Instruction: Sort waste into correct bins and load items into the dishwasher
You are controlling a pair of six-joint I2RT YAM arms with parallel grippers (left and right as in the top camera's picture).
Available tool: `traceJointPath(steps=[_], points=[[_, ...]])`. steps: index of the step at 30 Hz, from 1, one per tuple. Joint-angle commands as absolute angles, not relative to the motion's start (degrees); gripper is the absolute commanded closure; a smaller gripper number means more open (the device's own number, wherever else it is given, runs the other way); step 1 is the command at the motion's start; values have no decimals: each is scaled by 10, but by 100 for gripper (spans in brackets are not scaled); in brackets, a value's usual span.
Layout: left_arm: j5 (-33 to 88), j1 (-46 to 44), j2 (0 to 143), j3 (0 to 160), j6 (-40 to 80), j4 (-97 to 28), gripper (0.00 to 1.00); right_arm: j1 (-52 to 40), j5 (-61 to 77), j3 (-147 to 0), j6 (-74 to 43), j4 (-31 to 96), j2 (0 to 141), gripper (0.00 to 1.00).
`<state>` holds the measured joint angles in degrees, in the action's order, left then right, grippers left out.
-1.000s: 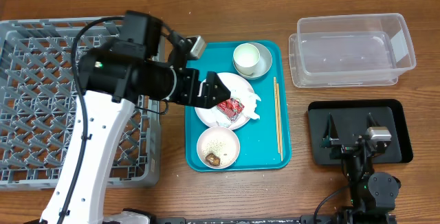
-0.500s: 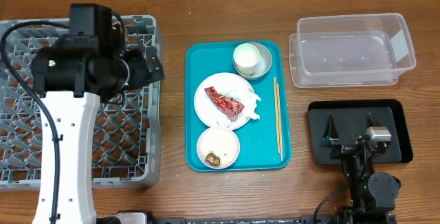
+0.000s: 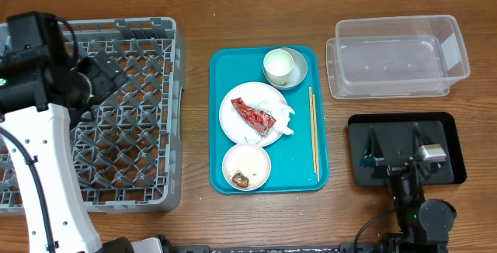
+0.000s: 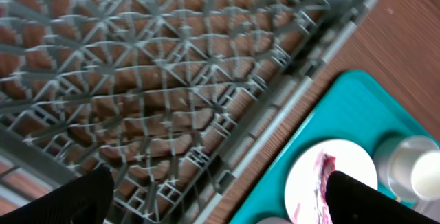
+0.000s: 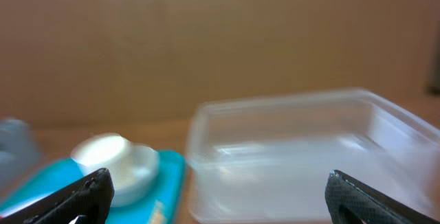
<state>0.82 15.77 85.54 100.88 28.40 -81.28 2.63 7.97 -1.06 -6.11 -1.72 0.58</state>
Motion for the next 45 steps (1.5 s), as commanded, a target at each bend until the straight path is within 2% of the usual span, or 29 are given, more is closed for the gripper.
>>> traceJointPath(steps=[1,3,5,10,12,16,20,25,28,31,34,37,45], points=[[-6,168,856,1023,294,-814,0,29,276,-4,-234,-85,2,0],[-7,169,858,1023,294,-814,0,29,346,-4,-343,-172,2,0],[-15,169,858,1023,291,-814,0,29,360,-4,-438,-255,2,0],[-33,202,858,1023,322,-809,0,29,261,-10,-540,-418,2,0],[-10,232,858,1023,358,-810,0,29,231,-36,-539,-423,3,0],[63,307,858,1023,382,-811,0,29,301,-160,-442,-290,46,0],[81,354,858,1023,382,-813,0,29,402,-340,-279,-48,167,0],[80,360,858,1023,382,-812,0,23,508,-590,-101,269,392,0],[79,360,858,1023,382,-812,0,-13,502,-736,0,458,523,0],[79,360,858,1023,382,-812,0,-85,434,-850,63,594,629,0],[79,360,858,1023,382,-812,0,-185,332,-927,69,668,723,0],[79,360,858,1023,382,-812,0,-257,292,-940,69,672,791,0],[79,360,858,1023,382,-812,0,-327,261,-940,69,630,936,0]])
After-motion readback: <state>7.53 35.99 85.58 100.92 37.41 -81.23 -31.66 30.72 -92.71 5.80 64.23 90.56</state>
